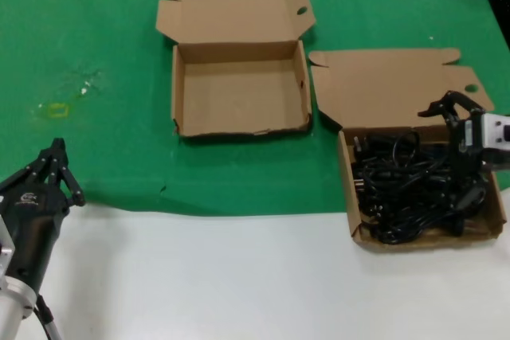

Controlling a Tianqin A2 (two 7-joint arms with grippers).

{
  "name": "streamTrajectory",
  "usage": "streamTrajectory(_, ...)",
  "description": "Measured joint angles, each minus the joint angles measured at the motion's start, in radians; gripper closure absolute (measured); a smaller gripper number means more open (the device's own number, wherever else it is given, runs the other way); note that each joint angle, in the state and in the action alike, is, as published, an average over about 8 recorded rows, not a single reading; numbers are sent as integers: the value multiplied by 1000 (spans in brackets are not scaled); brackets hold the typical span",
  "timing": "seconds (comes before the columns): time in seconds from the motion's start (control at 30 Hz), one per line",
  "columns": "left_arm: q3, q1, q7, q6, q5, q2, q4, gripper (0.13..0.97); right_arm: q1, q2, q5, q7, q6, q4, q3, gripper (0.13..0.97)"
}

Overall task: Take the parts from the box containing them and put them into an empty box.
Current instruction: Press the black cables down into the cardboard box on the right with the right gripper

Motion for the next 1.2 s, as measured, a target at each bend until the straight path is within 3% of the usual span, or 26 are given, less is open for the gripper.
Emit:
streamTrajectory(0.27, 0, 0, 0, 0, 0, 0, 0, 953, 56, -61, -45, -53, -21, -75, -10, 129)
streamTrajectory(0.63, 0, 0, 0, 0, 0, 0, 0, 953, 48, -61, -79, -34, -43, -46, -4, 149)
streamTrajectory(0.9, 0, 0, 0, 0, 0, 0, 0, 953, 21, -38, -96, -4, -53, 0, 7, 240)
streamTrajectory(1.03, 0, 0, 0, 0, 0, 0, 0, 953, 8, -31, -102, 5, -54, 13, 12, 240)
streamTrajectory(1.2, 0, 0, 0, 0, 0, 0, 0, 953, -3, -27, -108, 9, -54, 21, 18, 341)
